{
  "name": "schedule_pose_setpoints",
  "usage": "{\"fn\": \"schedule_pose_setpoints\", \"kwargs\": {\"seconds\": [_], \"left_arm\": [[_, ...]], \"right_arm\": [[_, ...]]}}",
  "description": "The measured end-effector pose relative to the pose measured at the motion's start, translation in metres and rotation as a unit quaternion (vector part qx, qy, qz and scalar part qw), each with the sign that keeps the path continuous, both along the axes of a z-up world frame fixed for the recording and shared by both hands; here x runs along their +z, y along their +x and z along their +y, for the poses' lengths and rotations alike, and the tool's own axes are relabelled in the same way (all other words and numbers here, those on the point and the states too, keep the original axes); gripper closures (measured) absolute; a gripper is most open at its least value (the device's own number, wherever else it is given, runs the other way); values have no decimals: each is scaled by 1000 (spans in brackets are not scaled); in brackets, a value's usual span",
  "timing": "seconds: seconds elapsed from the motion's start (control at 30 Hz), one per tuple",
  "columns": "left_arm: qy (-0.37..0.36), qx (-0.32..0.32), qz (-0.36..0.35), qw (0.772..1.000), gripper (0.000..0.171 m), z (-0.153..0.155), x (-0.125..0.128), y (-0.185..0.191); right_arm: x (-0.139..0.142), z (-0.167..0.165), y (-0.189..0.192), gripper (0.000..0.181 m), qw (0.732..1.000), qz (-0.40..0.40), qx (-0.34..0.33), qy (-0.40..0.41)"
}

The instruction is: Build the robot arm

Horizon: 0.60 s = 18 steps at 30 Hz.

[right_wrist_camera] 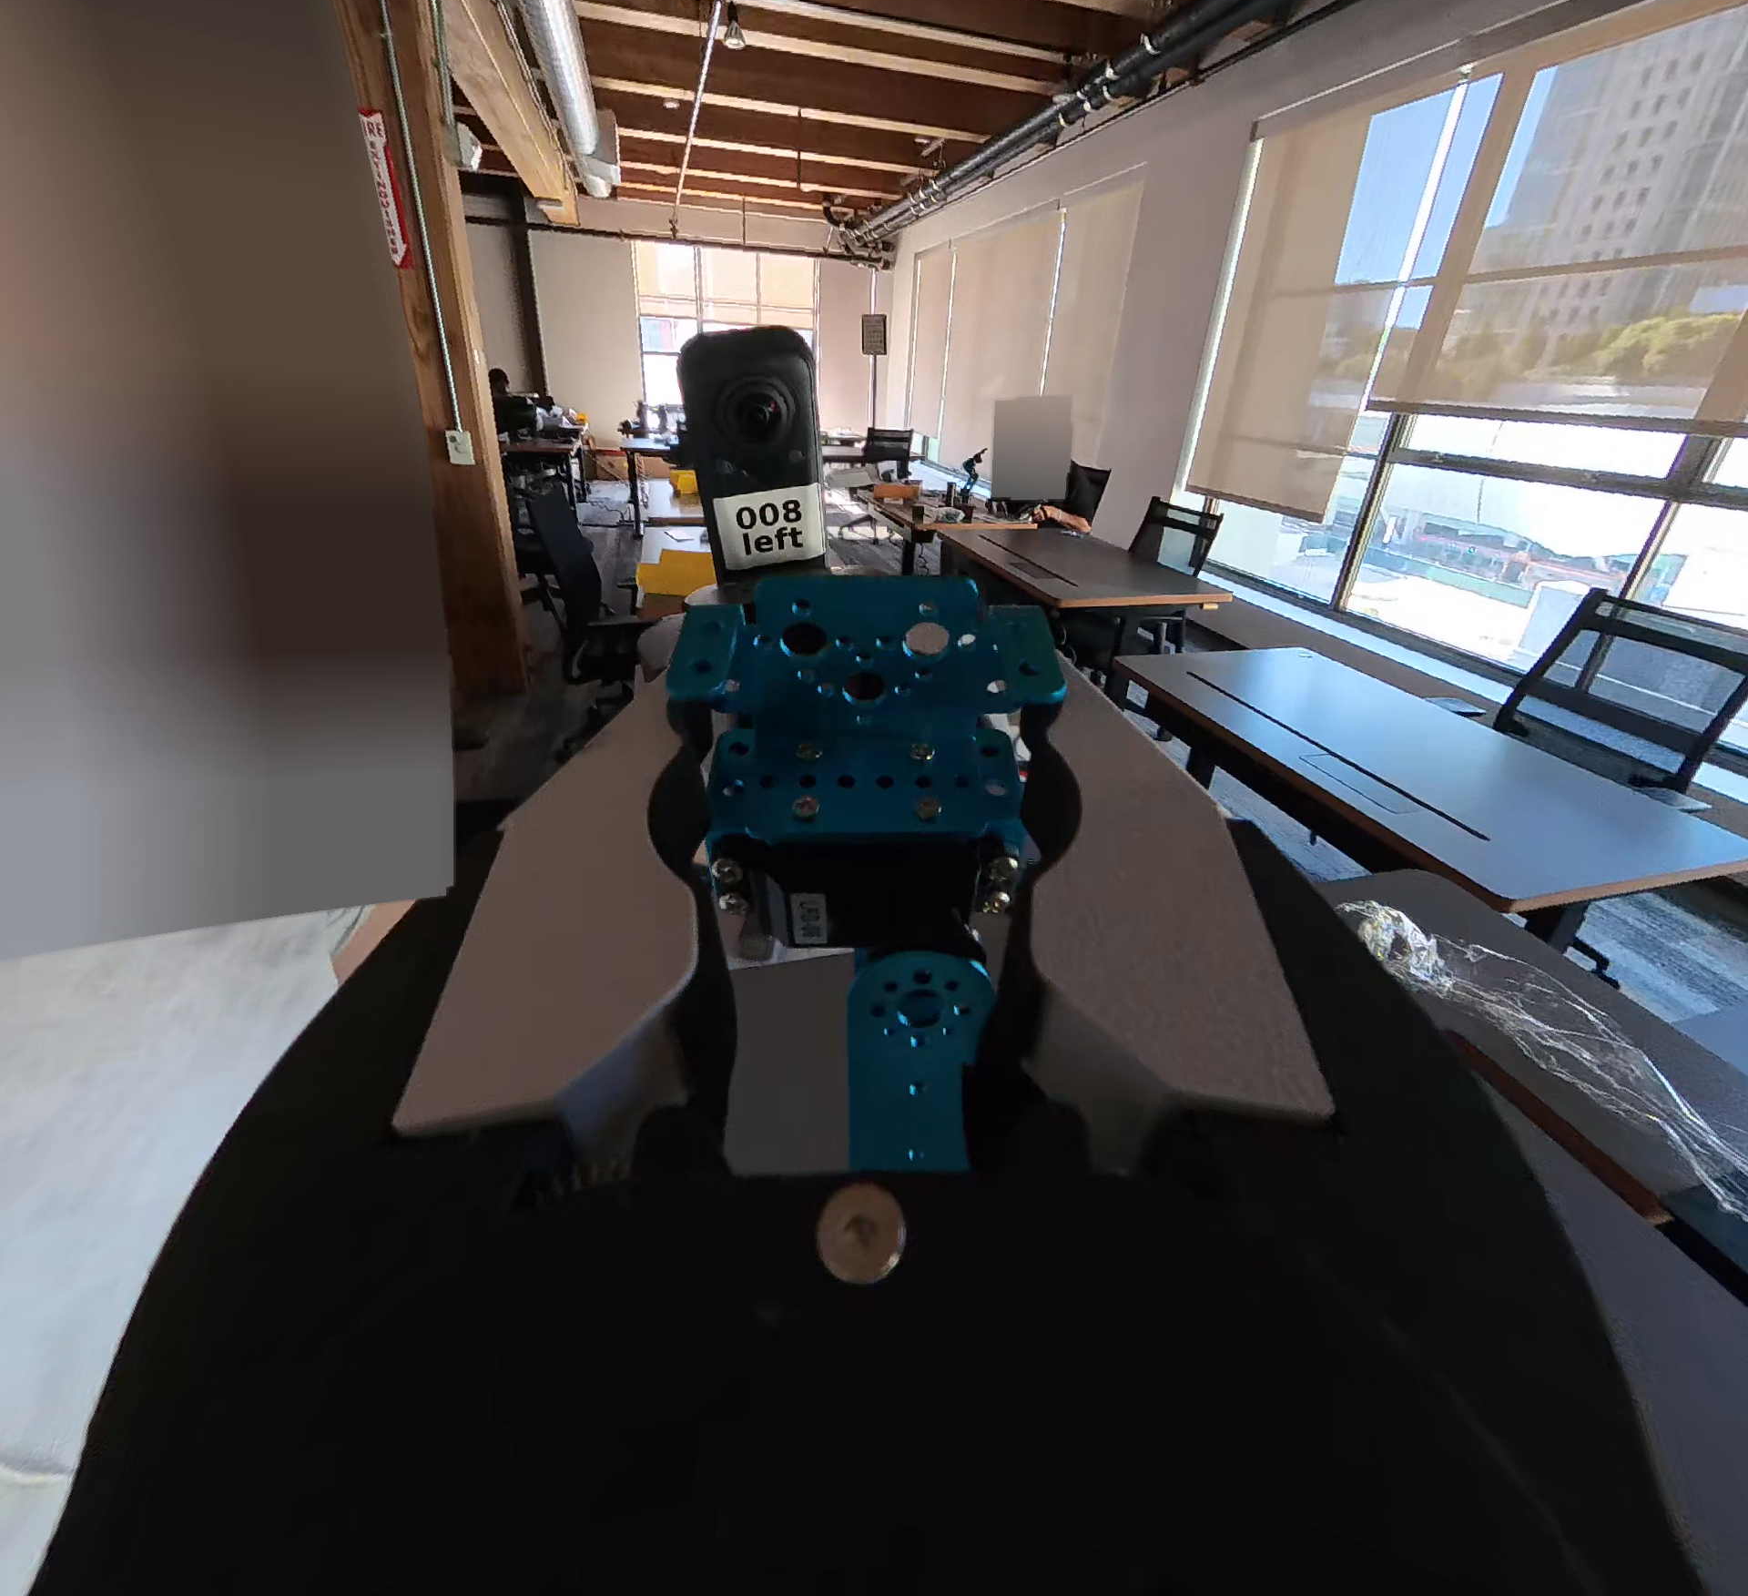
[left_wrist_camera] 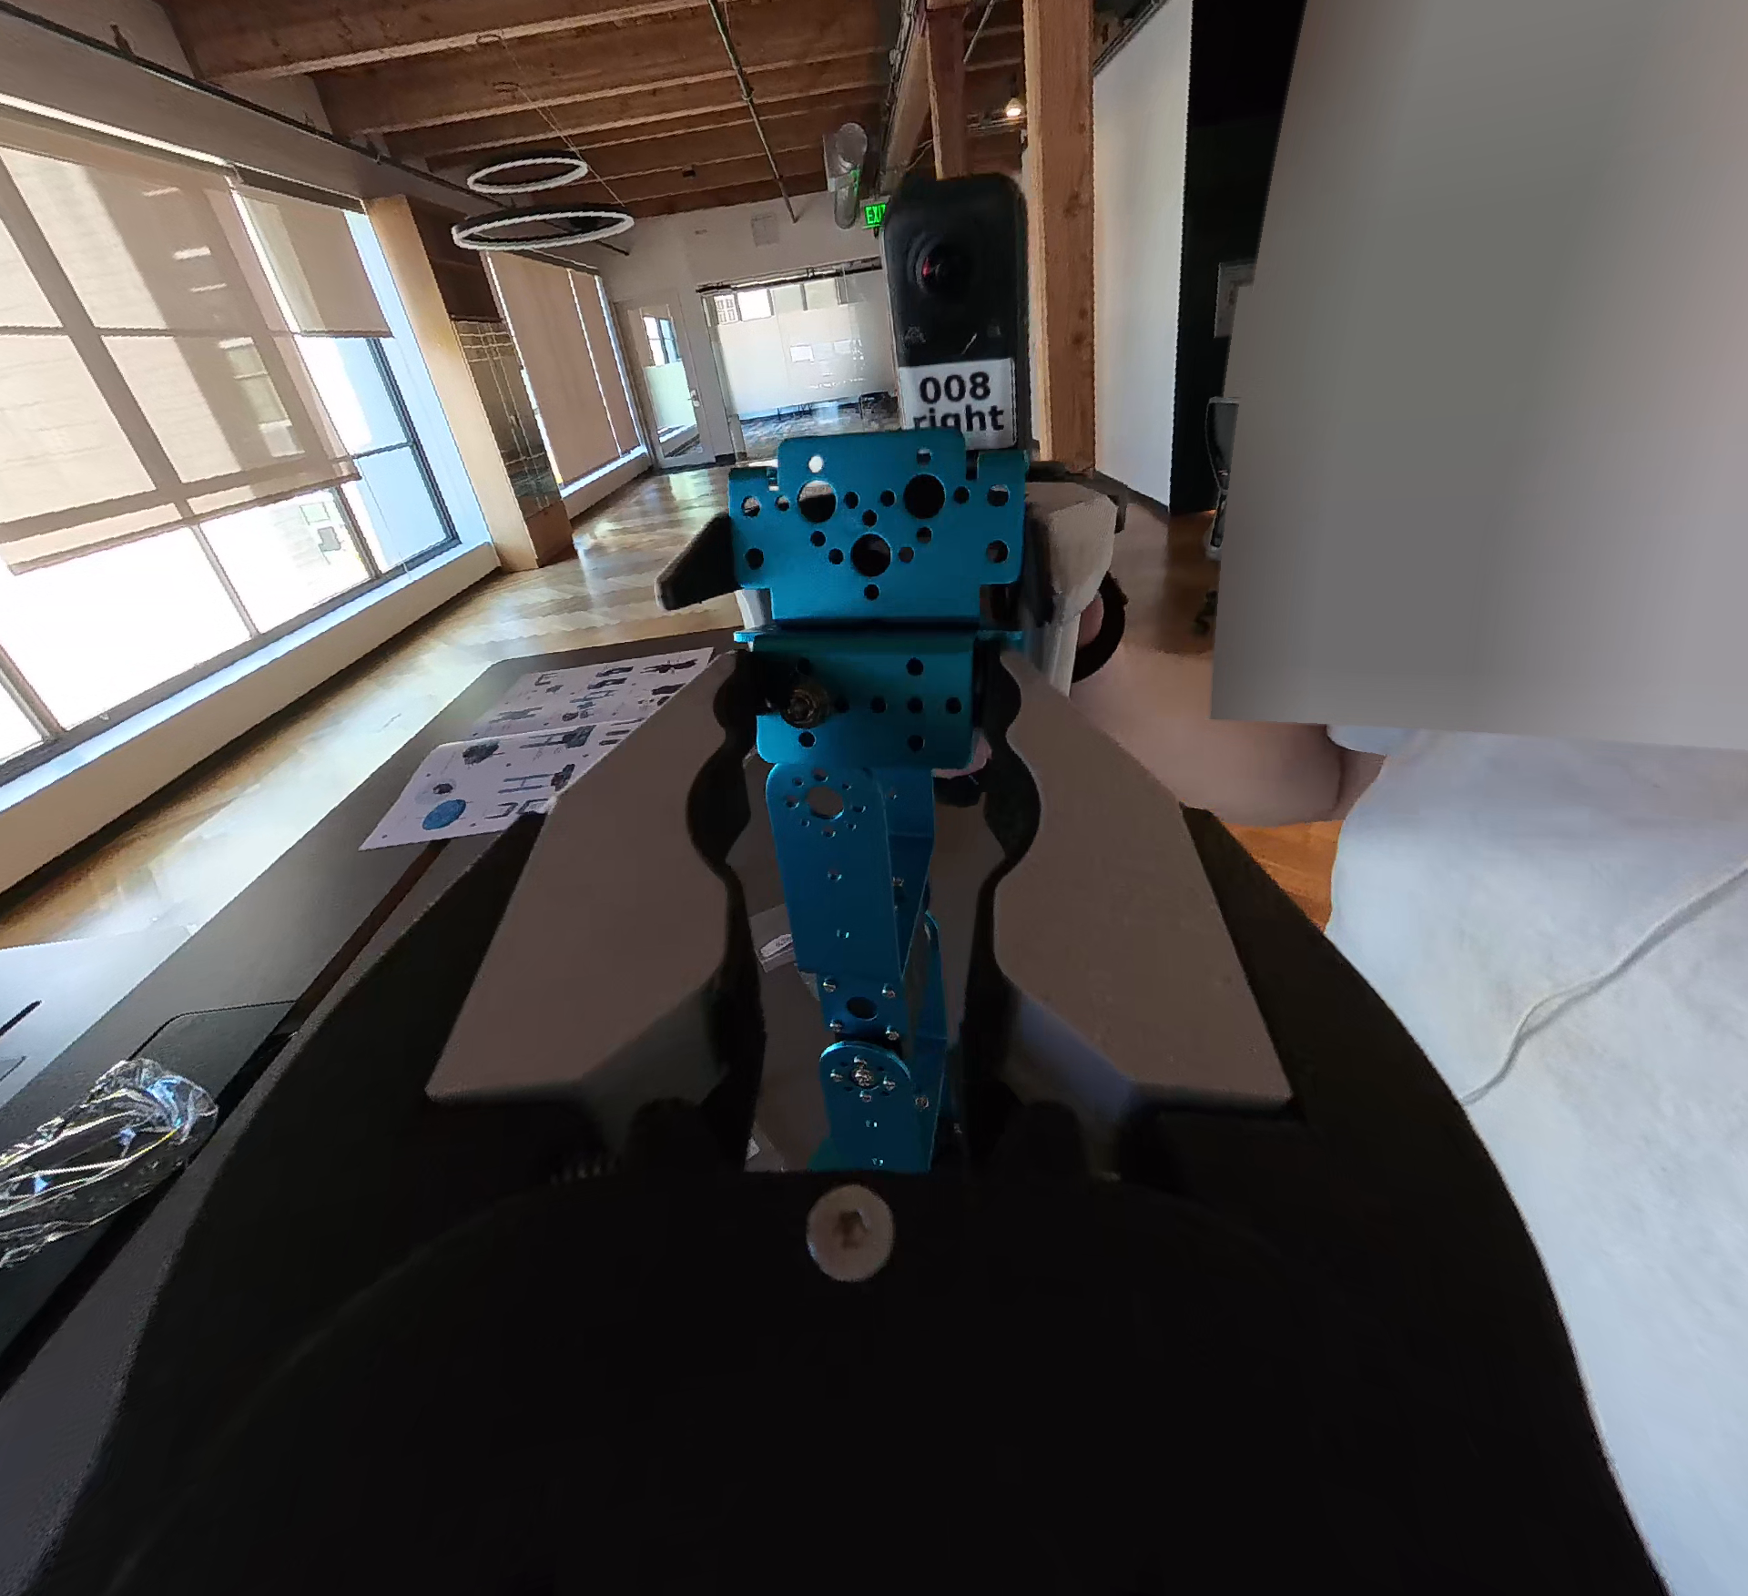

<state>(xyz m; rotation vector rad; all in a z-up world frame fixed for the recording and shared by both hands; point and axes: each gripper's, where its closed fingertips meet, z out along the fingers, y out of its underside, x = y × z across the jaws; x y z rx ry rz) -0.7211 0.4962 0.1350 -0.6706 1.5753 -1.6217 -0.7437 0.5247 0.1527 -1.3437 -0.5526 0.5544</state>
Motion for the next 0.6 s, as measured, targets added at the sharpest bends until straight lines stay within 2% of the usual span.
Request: {"fn": "schedule_pose_setpoints", "kwargs": {"seconds": [0.23, 0.33, 0.4, 0.47, 0.6], "left_arm": [[8, 11, -16, 1000, 125, -1, 0, -2], [-17, 42, -23, 999, 111, 13, -1, -7], [-44, 54, -25, 997, 107, 23, -4, -14], [-67, 50, -12, 996, 110, 26, -10, -17], [-70, 44, 21, 996, 116, 18, -29, -2]], "right_arm": [[-1, -3, -2, 116, 1000, -24, -1, -3], [-1, -2, -1, 116, 1000, -29, 0, 0], [-1, -2, -1, 116, 999, -36, 1, -3], [-2, -3, -1, 116, 999, -47, 0, 0], [-2, -3, -1, 116, 998, -60, 5, -9]]}}
